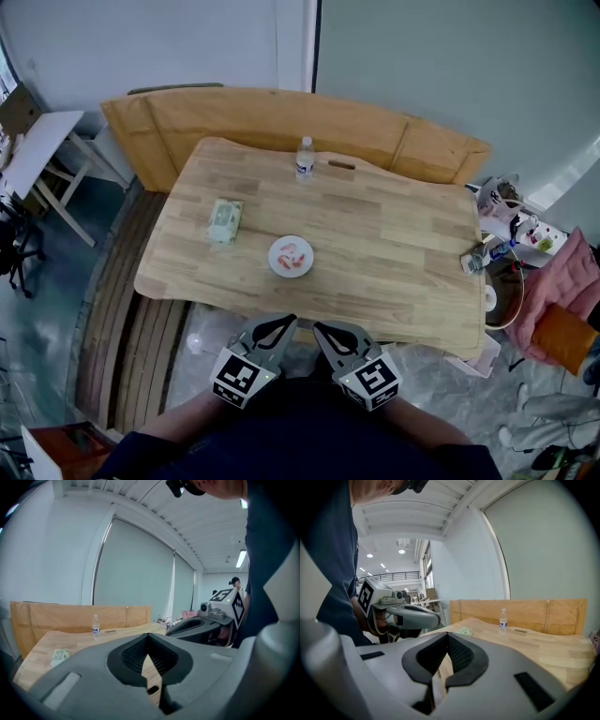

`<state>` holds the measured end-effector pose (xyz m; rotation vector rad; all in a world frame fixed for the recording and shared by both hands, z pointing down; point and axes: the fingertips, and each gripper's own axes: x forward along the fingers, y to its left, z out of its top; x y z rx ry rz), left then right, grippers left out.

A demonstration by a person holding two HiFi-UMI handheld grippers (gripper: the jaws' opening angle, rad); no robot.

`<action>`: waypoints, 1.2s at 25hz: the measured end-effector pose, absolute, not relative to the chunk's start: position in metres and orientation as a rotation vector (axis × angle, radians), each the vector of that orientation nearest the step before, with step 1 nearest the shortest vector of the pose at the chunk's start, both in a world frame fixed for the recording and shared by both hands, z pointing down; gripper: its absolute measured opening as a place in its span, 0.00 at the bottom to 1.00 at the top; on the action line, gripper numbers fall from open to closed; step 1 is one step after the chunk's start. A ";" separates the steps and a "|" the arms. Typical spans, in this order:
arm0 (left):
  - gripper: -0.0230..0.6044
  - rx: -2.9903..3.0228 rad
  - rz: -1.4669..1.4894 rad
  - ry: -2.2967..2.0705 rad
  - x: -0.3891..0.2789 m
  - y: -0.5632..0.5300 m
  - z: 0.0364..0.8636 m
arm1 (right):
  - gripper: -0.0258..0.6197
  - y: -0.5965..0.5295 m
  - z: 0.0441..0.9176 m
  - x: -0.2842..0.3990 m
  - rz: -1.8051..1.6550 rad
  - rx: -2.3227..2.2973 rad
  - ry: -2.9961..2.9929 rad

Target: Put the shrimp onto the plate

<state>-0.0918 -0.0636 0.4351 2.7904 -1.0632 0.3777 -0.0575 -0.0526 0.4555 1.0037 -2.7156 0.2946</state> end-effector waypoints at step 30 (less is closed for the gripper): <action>0.05 2.806 0.358 -1.040 -0.093 -0.059 0.432 | 0.05 -0.047 0.446 -0.067 0.264 0.989 -2.734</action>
